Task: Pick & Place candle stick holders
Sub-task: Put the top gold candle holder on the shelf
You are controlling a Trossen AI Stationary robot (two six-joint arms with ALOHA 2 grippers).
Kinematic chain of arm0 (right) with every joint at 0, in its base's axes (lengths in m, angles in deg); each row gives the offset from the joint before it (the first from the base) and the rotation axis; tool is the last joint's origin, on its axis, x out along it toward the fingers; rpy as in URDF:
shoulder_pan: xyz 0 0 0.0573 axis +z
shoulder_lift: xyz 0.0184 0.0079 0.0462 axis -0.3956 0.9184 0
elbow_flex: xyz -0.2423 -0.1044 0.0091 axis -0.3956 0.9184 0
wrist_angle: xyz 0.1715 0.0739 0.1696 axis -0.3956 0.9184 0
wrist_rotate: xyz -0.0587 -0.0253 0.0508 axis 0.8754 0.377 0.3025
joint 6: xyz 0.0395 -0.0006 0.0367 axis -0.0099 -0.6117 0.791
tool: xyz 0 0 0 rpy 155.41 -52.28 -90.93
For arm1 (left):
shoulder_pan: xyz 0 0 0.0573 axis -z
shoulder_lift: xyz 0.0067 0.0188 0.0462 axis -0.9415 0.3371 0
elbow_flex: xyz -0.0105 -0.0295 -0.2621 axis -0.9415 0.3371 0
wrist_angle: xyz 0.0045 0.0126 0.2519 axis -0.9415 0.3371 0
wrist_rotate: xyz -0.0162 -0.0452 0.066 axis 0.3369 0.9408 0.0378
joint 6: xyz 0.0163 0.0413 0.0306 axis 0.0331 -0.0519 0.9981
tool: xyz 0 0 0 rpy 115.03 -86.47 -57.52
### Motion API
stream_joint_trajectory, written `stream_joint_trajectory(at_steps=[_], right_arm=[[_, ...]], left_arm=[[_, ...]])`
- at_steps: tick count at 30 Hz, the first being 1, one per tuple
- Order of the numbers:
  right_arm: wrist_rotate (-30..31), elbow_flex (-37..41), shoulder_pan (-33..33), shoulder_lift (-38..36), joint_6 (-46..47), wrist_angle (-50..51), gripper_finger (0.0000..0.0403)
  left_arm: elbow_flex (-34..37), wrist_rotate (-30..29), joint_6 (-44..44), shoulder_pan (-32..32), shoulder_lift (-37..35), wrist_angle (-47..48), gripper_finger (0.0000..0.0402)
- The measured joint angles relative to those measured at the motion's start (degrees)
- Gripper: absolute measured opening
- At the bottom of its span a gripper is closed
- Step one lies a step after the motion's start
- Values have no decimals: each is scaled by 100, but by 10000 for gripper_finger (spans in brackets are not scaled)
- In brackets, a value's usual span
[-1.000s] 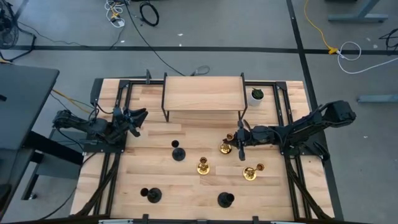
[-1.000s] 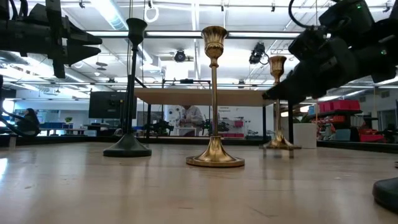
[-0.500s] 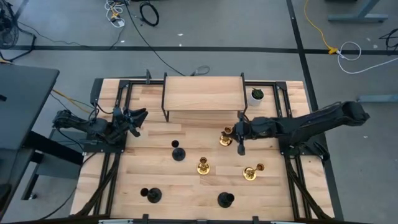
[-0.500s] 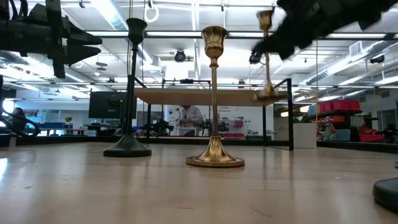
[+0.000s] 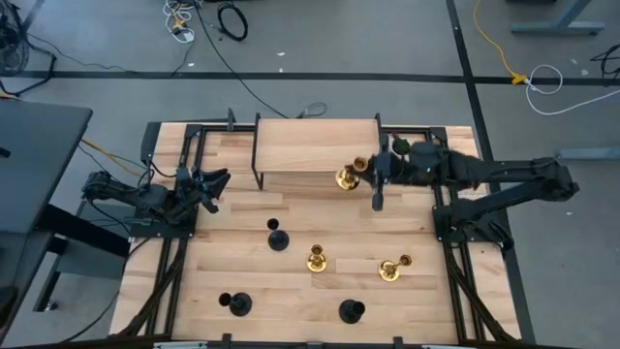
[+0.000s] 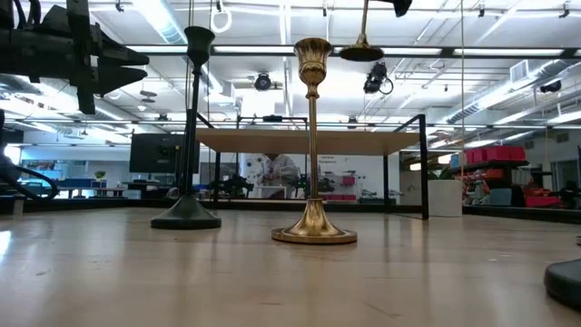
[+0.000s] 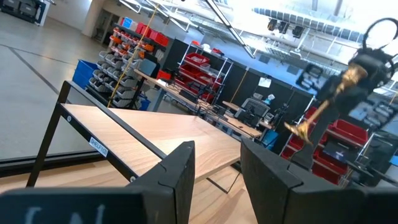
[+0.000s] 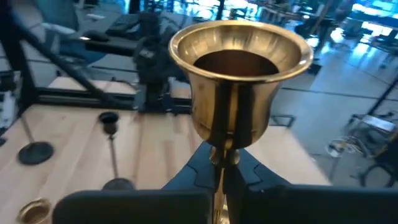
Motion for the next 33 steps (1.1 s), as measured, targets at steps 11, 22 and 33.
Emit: stream_joint_trajectory(at_steps=[11,22,33], right_arm=[[-1153,-749,-1494,188,-11,160,6],[-2662,-1498,-2776,1336,83,36,6],[-3402,-2321,-3530,2635,90,-16,6]], left_arm=[[0,0,0,-1,-2,0,131],[1,0,0,-2,-1,-1,131],[0,0,2,0,-1,0,131]])
